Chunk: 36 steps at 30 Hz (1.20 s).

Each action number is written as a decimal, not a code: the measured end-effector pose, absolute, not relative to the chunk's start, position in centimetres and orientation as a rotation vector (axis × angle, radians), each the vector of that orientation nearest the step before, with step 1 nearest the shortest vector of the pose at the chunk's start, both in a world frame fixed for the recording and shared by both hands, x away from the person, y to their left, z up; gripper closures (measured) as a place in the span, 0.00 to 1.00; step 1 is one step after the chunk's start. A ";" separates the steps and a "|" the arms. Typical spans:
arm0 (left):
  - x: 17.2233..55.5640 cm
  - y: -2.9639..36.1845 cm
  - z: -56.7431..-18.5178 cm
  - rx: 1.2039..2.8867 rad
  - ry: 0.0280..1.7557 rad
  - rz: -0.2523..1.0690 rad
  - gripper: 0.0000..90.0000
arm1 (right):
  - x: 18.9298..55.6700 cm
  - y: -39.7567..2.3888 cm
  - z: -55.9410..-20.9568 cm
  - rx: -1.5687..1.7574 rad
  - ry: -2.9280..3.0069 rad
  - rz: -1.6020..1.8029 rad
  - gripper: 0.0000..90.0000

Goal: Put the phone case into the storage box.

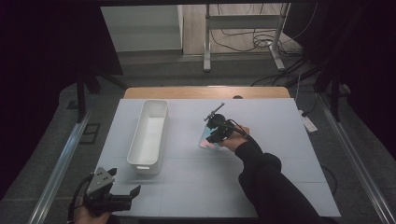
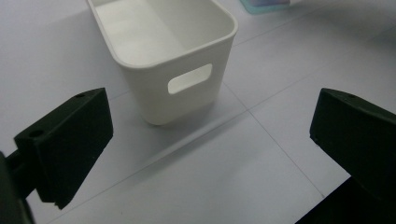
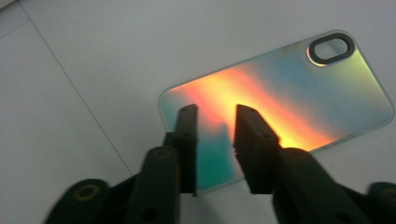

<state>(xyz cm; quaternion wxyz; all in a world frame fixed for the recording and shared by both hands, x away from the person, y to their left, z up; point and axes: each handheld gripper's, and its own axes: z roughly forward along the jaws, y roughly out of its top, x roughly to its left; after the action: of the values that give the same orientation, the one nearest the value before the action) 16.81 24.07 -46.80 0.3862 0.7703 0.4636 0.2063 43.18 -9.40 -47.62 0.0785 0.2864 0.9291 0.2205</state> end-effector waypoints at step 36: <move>16.8 24.1 -46.8 1.964 1.176 0.518 0.00 | 44.9 -4.9 -50.4 0.855 2.838 0.700 0.99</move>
<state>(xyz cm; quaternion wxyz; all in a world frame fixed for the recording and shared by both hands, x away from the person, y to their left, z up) 16.84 24.09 -46.83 0.3870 0.7716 0.4619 0.2037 44.94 -4.86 -50.37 0.0479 0.2803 0.9308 0.2297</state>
